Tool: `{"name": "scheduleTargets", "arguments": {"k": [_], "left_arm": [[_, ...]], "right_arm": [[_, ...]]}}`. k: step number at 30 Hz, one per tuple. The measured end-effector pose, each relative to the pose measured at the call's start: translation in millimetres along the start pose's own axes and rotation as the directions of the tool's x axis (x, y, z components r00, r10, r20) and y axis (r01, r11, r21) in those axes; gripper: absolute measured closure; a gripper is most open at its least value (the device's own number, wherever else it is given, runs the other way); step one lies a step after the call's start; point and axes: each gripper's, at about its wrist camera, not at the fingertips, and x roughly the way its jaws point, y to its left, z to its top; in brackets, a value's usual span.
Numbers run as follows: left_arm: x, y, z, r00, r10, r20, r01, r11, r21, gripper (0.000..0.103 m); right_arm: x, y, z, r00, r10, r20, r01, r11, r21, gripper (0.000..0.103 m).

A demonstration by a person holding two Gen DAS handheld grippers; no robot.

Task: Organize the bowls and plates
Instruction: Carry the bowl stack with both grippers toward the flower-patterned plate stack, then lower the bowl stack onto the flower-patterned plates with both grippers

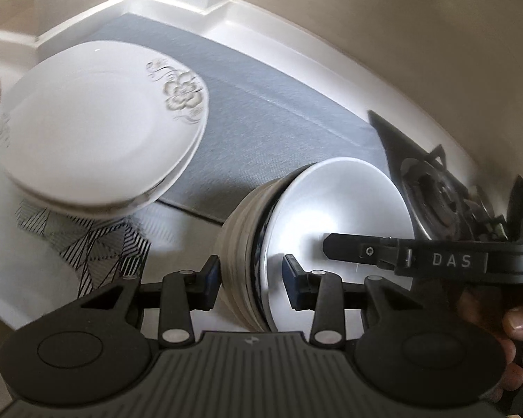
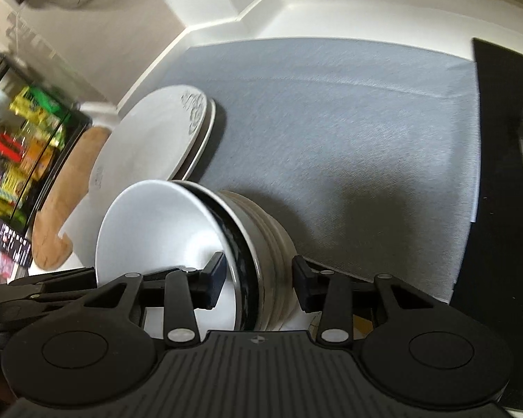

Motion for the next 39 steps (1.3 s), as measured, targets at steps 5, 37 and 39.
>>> {"name": "scheduleTargets", "arguments": {"k": [5,37,39], "left_arm": [[8,-1,13,0.998,-0.055,-0.018,0.055,0.997,0.049,0.061],[-24,156,113,0.996,-0.066,0.053,0.064,0.997,0.038,0.061],[-23,163,114,0.996,-0.070,0.050,0.068,0.997,0.028,0.061]], "right_arm": [[-5,-1,1,0.998,-0.047,0.037,0.045,0.997,0.055,0.060],[77,137,90,0.984,-0.110,0.137,0.096,0.989,0.110,0.060],[85,142,90,0.986,-0.113,0.126,0.099,0.989,0.109,0.060]]}}
